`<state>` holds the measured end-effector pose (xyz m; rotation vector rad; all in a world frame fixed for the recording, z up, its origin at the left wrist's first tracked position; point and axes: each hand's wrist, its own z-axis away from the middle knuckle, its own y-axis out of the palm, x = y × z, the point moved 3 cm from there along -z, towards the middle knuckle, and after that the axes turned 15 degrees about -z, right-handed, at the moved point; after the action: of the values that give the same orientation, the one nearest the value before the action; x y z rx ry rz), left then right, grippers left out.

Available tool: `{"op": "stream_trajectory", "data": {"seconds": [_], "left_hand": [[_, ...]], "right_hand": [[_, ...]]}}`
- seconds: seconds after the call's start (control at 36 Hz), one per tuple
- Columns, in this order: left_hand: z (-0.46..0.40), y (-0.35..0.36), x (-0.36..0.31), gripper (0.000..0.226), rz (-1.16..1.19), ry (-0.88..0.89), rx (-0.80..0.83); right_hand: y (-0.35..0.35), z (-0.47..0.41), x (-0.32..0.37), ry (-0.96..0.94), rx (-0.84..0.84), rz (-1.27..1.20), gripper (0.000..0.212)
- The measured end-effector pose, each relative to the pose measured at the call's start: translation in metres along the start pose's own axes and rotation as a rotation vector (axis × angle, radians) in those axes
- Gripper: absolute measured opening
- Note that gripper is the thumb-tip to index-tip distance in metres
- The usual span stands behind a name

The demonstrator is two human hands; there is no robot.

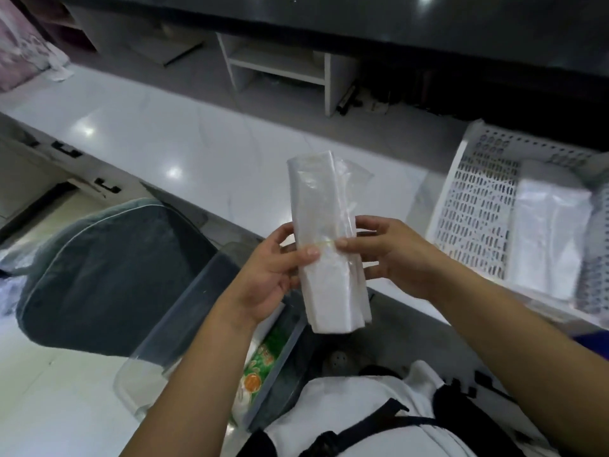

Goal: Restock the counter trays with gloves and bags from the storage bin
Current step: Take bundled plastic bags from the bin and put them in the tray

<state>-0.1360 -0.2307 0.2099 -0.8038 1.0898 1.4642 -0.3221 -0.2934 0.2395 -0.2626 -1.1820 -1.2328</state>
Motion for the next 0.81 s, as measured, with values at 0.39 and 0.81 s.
{"op": "stream_trajectory", "data": {"seconds": [0.39, 0.81], "left_hand": [[0.044, 0.119, 0.036, 0.048, -0.239, 0.017, 0.477], [0.02, 0.251, 0.015, 0.058, -0.348, 0.154, 0.493]], "right_hand": [[-0.035, 0.18, -0.057, -0.271, -0.481, -0.048, 0.035], [-0.124, 0.253, -0.016, -0.389, -0.457, -0.02, 0.045]]}}
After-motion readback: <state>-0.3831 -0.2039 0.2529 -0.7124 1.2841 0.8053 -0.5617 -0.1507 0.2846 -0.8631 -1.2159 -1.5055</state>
